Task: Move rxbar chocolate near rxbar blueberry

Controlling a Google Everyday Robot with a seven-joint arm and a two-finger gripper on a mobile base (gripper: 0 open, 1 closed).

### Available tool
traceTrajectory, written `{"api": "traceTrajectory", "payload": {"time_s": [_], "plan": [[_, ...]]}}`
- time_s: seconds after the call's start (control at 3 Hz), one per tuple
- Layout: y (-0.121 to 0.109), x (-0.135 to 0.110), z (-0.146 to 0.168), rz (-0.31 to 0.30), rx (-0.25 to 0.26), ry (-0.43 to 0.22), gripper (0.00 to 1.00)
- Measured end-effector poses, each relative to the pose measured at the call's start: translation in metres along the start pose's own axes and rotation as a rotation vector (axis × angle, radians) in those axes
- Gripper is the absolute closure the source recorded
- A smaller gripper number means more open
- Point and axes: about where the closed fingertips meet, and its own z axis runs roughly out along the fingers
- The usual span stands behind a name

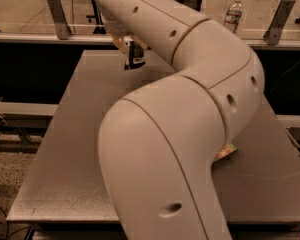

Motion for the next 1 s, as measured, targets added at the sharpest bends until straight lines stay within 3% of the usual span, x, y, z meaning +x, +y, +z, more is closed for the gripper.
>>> {"api": "traceTrajectory", "payload": {"time_s": [0.33, 1.0], "plan": [[-0.009, 0.022, -0.016, 0.009, 0.013, -0.012, 1.0], [-0.056, 0.067, -0.047, 0.13, 0.025, -0.044, 1.0]]}}
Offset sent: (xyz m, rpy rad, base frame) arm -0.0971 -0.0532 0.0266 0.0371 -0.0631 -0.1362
